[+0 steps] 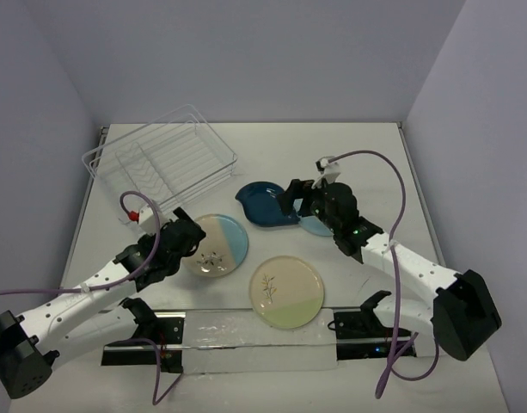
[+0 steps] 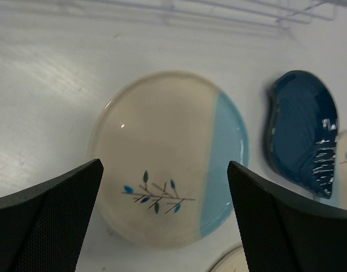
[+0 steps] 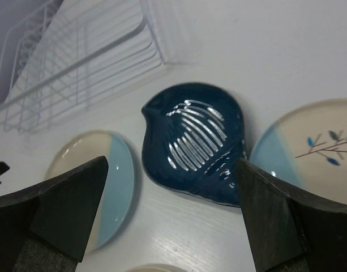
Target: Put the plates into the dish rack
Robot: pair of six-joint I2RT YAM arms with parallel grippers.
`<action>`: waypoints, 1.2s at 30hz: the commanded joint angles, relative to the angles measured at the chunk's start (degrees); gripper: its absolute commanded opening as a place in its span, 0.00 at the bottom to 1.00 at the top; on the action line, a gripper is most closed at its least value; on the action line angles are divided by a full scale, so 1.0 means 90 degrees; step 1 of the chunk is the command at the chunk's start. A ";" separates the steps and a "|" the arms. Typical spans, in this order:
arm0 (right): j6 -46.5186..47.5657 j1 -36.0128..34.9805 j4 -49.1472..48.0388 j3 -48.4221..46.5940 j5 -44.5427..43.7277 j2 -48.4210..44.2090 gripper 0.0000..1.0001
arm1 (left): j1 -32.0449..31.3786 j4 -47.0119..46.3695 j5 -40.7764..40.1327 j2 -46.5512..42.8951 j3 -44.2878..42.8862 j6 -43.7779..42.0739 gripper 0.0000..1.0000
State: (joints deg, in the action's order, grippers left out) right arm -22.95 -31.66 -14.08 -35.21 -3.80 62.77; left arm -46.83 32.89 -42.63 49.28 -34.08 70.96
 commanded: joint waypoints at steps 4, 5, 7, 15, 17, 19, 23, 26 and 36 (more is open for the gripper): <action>0.0613 -0.0729 -0.0086 -0.0875 0.0359 0.0920 1.00 | -0.0038 0.1753 0.0655 0.0005 -0.0043 0.1254 0.94; 0.0596 -0.0751 -0.0091 -0.0944 0.0481 0.1025 1.00 | -0.0041 0.1672 0.0735 -0.0063 0.0031 0.1127 0.94; 0.0568 -0.0793 -0.0099 -0.1025 0.0657 0.1212 1.00 | -0.0041 0.1413 0.0887 -0.0186 0.0176 0.0953 0.92; 0.0732 -0.1239 0.0184 -0.1473 0.0946 0.2021 1.00 | -0.0041 0.0576 0.1183 -0.0185 0.0696 0.1073 0.83; 0.0734 -0.1264 0.0226 -0.1473 0.0961 0.2125 1.00 | -0.0041 0.0100 0.1455 -0.0146 0.0877 0.0943 0.79; 0.0750 -0.1297 0.0217 -0.1453 0.1047 0.2215 1.00 | -0.0031 -0.0282 0.1491 -0.0046 0.1016 0.0953 0.77; 0.0781 -0.1423 0.0209 -0.1528 0.1284 0.2366 1.00 | -0.0016 -0.0049 0.1125 0.0227 0.0924 0.1076 0.80; 0.0777 -0.1482 0.0223 -0.1611 0.1340 0.2473 1.00 | 0.0148 -0.0612 0.1526 0.0438 0.1118 0.0690 0.80; 0.0797 -0.1546 0.0183 -0.1969 0.1303 0.2915 1.00 | 0.0559 -0.0336 0.1720 0.0878 0.1028 0.0727 0.51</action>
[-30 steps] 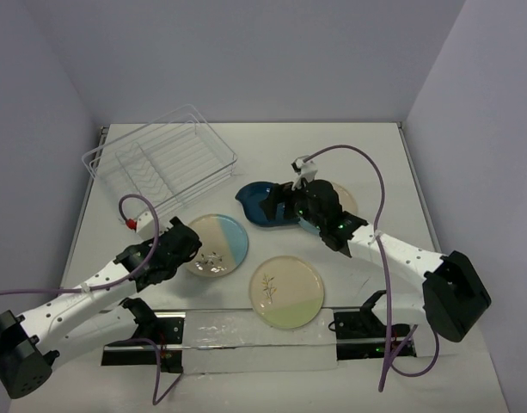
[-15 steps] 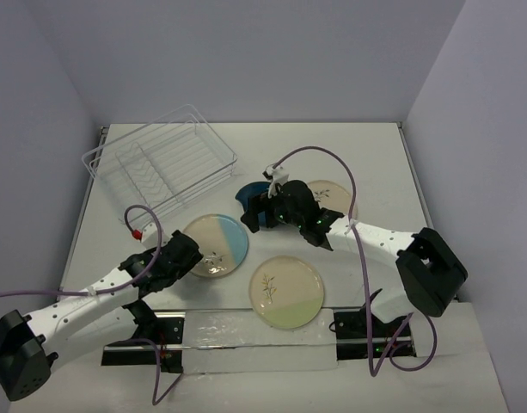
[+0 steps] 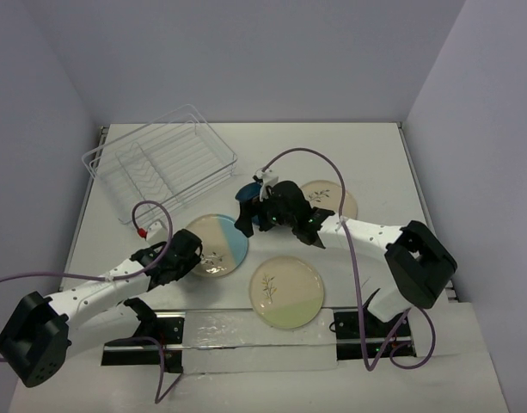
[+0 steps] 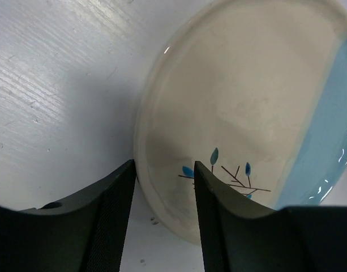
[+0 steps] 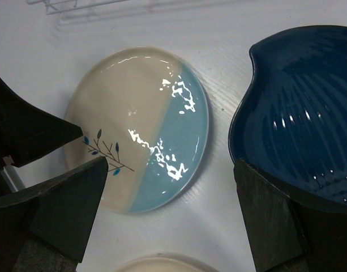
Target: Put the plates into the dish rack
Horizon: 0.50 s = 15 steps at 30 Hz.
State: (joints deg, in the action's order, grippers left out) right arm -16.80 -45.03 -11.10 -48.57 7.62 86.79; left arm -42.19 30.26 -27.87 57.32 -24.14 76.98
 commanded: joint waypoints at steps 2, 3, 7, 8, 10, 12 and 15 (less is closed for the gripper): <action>0.0150 -0.0066 -0.0122 -0.0644 -0.0061 0.0463 1.00 | 0.0050 0.0067 0.0050 -0.0045 -0.0064 0.0128 0.45; 0.0187 -0.0066 -0.0094 -0.0760 -0.0080 0.0576 1.00 | 0.0050 0.0144 0.0020 -0.0055 -0.0047 0.0162 0.41; 0.0273 -0.0075 0.0015 -0.1223 0.0091 0.0985 1.00 | 0.0050 0.0200 0.0042 0.0052 0.0003 0.0179 0.27; 0.0267 -0.0075 0.0023 -0.1253 0.0108 0.1065 0.99 | 0.0050 0.0193 0.0066 0.0067 0.0014 0.0161 0.26; 0.0324 -0.0101 0.0119 -0.1471 0.0208 0.1257 0.99 | 0.0050 0.0222 0.0050 0.0269 -0.0018 0.0199 0.25; 0.0421 -0.0130 0.0174 -0.1576 0.0233 0.1373 0.99 | 0.0053 0.0339 0.0030 0.0364 -0.0080 0.0187 0.23; 0.0597 -0.0173 0.0459 -0.1870 0.0325 0.1636 0.99 | 0.0050 0.0580 0.0045 0.0521 -0.0179 0.0221 0.18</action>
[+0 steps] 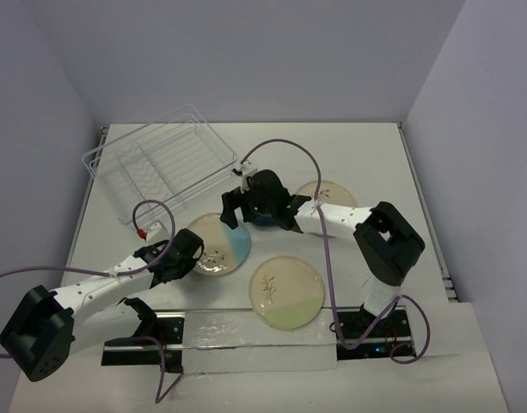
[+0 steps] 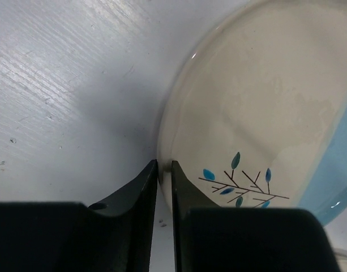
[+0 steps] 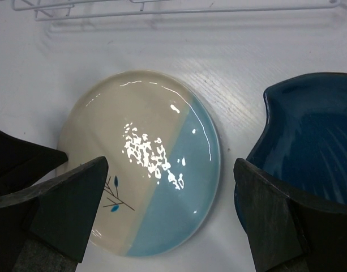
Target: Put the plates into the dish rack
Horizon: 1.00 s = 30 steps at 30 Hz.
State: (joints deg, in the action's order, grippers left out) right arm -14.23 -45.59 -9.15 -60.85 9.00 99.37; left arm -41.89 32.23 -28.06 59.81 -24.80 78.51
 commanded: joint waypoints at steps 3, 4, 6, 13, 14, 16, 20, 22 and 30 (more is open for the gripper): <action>0.0360 -0.0163 0.0516 -0.0773 0.0209 0.0548 0.99 | 0.0016 0.0594 0.0193 0.0278 -0.0144 0.0128 0.13; 0.0369 -0.0180 0.0606 -0.0803 0.0223 0.0617 0.99 | 0.0016 0.0648 0.0247 0.0273 -0.0139 0.0153 0.12; 0.0370 -0.0228 0.0684 -0.0837 0.0200 0.0668 0.98 | 0.0025 0.0783 0.0307 0.0210 -0.0096 0.0163 0.11; -0.0080 -0.0306 0.0830 -0.0571 -0.0026 0.0509 0.98 | 0.0020 0.1204 0.0658 -0.0259 0.0115 0.0364 0.07; -0.0165 -0.0306 0.0844 -0.0497 -0.0108 0.0445 0.98 | 0.0021 0.1284 0.0737 -0.0259 0.0102 0.0466 0.05; -0.0357 -0.0306 0.0850 -0.0296 -0.0311 0.0329 0.98 | 0.0025 0.1406 0.0916 -0.0240 0.0071 0.0582 0.01; -0.0537 -0.0332 0.0840 -0.0084 -0.0191 0.0159 0.98 | 0.0016 0.1589 0.0920 -0.0060 -0.0050 0.0575 0.00; -0.0588 -0.0367 0.0848 -0.0123 -0.0122 0.0289 0.98 | 0.0016 0.1634 0.0936 0.0084 -0.0121 0.0549 0.00; -0.0580 -0.0521 0.0954 -0.0449 -0.0576 0.0694 0.98 | 0.0016 0.1695 0.1066 0.0220 -0.0203 0.0417 0.00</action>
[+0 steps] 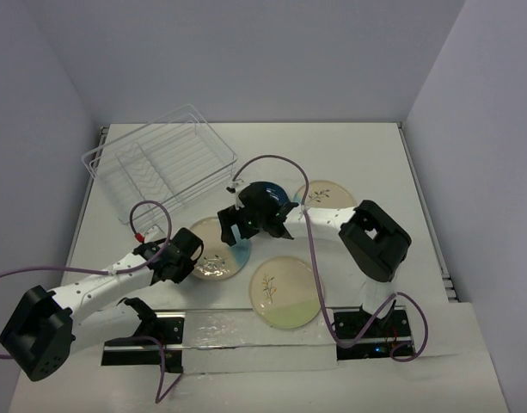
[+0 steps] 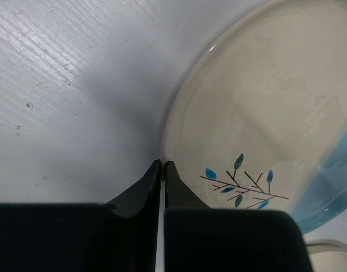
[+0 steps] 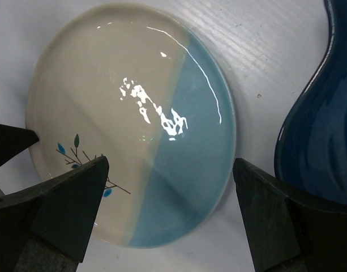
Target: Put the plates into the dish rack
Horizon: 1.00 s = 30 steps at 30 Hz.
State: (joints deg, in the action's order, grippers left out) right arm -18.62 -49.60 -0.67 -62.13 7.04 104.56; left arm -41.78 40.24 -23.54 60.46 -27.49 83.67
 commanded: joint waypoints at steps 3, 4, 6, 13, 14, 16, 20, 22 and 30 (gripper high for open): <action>-0.0143 -0.0075 0.0030 -0.0282 -0.0729 0.0140 0.99 | 0.0003 0.0794 0.0553 0.0132 0.0107 -0.0147 0.00; -0.0152 -0.0075 0.0026 -0.0270 -0.0867 0.0140 0.99 | 0.0003 0.0783 0.0541 0.0123 0.0124 -0.0147 0.00; -0.0132 -0.0075 0.0034 -0.0248 -0.1009 0.0097 0.99 | 0.0003 0.0715 0.0528 0.0135 0.0142 -0.0138 0.00; -0.0136 -0.0075 0.0026 -0.0222 -0.0943 0.0098 0.99 | 0.0004 0.0722 0.0497 0.0263 0.0099 -0.0166 0.00; -0.0158 -0.0075 0.0026 -0.0239 -0.0871 0.0148 0.99 | 0.0004 0.0717 0.0497 0.0257 0.0110 -0.0166 0.00; -0.0205 -0.0075 0.0026 -0.0272 -0.0674 0.0275 0.99 | 0.0003 0.0713 0.0485 0.0222 0.0116 -0.0155 0.00; -0.0267 -0.0097 0.0033 -0.0350 -0.0602 0.0513 0.99 | 0.0003 0.0702 0.0455 0.0208 0.0112 -0.0159 0.00; -0.0274 -0.0114 0.0026 -0.0382 -0.0587 0.0569 0.99 | 0.0013 0.0695 0.0448 0.0225 0.0095 -0.0185 0.00; -0.0275 -0.0231 0.0007 -0.0441 -0.0160 0.0590 0.99 | 0.0003 0.0375 0.0429 0.0331 0.0104 -0.0380 0.00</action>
State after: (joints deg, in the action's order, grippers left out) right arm -20.73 -50.76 -0.49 -64.55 3.10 109.14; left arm -41.78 40.32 -23.44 61.34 -27.90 83.07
